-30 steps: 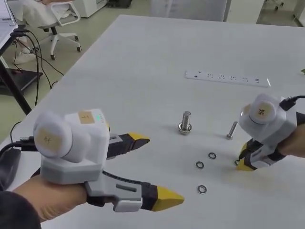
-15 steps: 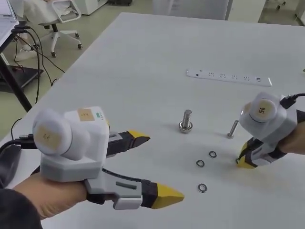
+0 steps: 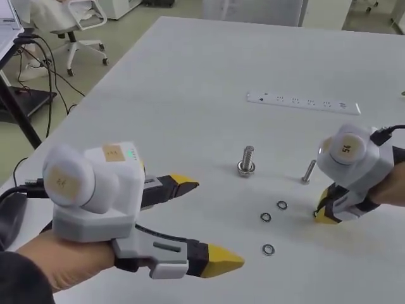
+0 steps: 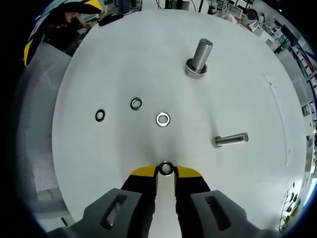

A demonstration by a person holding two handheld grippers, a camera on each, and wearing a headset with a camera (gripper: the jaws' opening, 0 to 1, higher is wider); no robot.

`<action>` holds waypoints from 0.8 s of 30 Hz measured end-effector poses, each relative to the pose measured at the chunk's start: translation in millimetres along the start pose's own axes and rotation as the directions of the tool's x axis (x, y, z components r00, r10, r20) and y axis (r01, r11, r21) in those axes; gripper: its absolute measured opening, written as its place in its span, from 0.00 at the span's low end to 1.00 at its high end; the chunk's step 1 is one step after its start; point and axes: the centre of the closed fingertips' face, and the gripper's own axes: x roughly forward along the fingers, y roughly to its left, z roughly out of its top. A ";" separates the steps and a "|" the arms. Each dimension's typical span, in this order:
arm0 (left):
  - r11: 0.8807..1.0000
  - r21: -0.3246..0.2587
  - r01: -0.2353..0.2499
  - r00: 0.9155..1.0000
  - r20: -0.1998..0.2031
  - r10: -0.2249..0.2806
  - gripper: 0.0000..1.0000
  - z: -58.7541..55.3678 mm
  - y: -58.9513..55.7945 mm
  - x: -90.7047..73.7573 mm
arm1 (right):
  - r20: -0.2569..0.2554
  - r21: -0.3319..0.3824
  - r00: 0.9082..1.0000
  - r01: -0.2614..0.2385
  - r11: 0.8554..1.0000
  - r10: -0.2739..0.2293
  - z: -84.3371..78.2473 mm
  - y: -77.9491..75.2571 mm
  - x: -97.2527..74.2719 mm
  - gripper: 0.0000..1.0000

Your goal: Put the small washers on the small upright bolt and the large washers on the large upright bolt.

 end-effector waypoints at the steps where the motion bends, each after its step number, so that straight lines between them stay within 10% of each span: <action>1: 1.000 -0.001 0.002 1.000 0.000 -0.002 0.81 0.2 -0.2 0.1 | 0.001 0.002 1.000 -0.003 1.000 0.003 0.0 0.6 0.1 0.14; 24: 1.000 0.003 -0.003 1.000 0.002 0.003 0.80 0.3 -0.6 -1.9 | 0.005 0.015 1.000 -0.003 1.000 0.003 -1.2 1.1 1.0 0.14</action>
